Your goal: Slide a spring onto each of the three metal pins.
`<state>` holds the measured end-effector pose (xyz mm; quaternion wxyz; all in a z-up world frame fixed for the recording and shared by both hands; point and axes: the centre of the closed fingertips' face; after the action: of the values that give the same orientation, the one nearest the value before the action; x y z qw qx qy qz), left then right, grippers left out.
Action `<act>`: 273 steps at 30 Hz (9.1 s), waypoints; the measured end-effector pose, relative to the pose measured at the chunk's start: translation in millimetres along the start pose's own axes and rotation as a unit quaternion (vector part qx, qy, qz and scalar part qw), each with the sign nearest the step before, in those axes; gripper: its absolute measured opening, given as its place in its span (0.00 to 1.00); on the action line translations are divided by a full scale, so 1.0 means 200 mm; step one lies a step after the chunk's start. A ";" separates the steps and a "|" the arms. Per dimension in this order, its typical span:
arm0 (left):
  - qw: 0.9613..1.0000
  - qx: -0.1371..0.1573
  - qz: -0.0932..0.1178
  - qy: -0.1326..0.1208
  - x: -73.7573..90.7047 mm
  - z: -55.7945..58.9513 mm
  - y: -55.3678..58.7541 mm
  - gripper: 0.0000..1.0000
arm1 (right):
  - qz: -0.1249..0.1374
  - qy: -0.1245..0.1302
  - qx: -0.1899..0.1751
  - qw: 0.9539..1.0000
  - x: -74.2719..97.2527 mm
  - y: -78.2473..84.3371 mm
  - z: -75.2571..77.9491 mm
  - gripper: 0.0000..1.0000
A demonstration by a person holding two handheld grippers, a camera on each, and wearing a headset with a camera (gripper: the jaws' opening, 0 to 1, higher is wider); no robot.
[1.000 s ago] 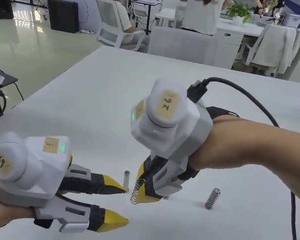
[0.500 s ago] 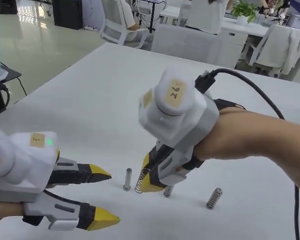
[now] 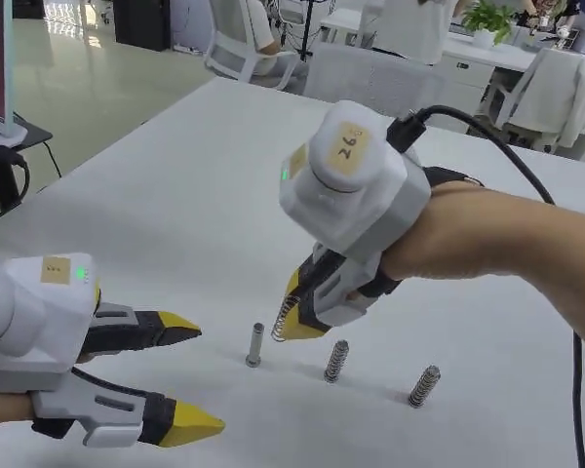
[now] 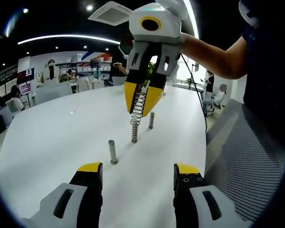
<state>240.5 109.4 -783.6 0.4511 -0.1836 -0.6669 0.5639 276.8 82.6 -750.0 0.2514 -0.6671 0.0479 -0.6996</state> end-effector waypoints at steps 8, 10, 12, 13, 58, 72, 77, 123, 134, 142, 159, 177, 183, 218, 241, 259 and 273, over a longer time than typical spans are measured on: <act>1.000 0.003 -0.001 -0.004 0.01 -0.01 0.01 0.58 | -0.002 0.000 0.001 1.000 -0.04 -0.02 0.08 0.09; 1.000 0.004 -0.001 -0.005 0.01 0.00 0.02 0.58 | -0.004 0.001 0.001 1.000 -0.06 -0.02 0.09 0.09; 1.000 0.005 -0.002 -0.004 0.01 0.00 0.02 0.59 | -0.005 0.000 0.002 1.000 -0.07 -0.02 0.10 0.09; 1.000 0.005 -0.003 -0.004 0.01 0.00 0.02 0.59 | -0.006 0.000 0.003 1.000 -0.08 -0.02 0.11 0.09; 1.000 0.008 -0.013 0.001 0.00 -0.02 0.05 0.59 | -0.044 -0.026 -0.008 0.999 -0.33 0.07 0.15 0.09; 1.000 0.007 -0.016 0.001 0.01 -0.02 0.06 0.58 | -0.056 -0.018 -0.012 0.998 -0.43 0.11 0.15 0.09; 1.000 0.007 -0.017 0.001 0.01 -0.02 0.06 0.57 | -0.053 -0.009 -0.017 0.998 -0.45 0.11 0.17 0.09; 1.000 0.006 -0.021 0.000 0.01 -0.02 0.04 0.58 | -0.035 -0.018 -0.079 0.996 -0.42 0.24 0.11 0.19; 1.000 0.006 -0.022 0.003 -0.01 -0.01 0.04 0.59 | 0.004 -0.015 -0.096 0.995 -0.34 0.21 0.05 0.22; 1.000 0.004 -0.021 0.005 -0.01 -0.01 0.03 0.59 | 0.024 -0.006 -0.100 0.995 -0.27 0.20 0.00 0.23; 1.000 0.005 -0.018 0.003 -0.01 0.00 0.03 0.59 | 0.055 0.011 -0.120 0.991 -0.18 0.24 -0.15 0.23; 1.000 0.009 -0.017 0.001 0.00 0.03 0.04 0.60 | 0.093 0.033 -0.169 0.981 -0.10 0.36 -0.28 0.26; 1.000 0.011 -0.017 -0.001 0.01 0.03 0.05 0.60 | 0.102 0.042 -0.192 0.975 -0.09 0.42 -0.31 0.26; 1.000 0.019 -0.015 -0.002 0.00 0.07 0.04 0.61 | 0.165 0.137 -0.319 0.923 0.15 0.84 -0.38 0.33; 1.000 0.025 -0.015 -0.005 0.02 0.05 0.06 0.62 | 0.228 0.190 -0.331 0.896 0.18 0.95 -0.37 0.60; 0.999 0.029 -0.017 -0.006 0.01 0.03 0.09 0.63 | 0.252 0.219 -0.296 0.895 0.16 0.98 -0.37 0.78; 0.999 0.033 -0.017 -0.010 0.01 0.01 0.10 0.64 | 0.253 0.222 -0.304 0.891 0.16 0.98 -0.35 0.81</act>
<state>232.0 115.0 -800.5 0.4601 -0.1515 -0.6552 0.5797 267.1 -120.7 -806.8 0.1878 -0.5039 0.4798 -0.6933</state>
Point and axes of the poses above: the centre of the closed fingertips' face, and the gripper's own axes: x roughly backward along the fingers, z roughly to its right, y roughly out of its underside
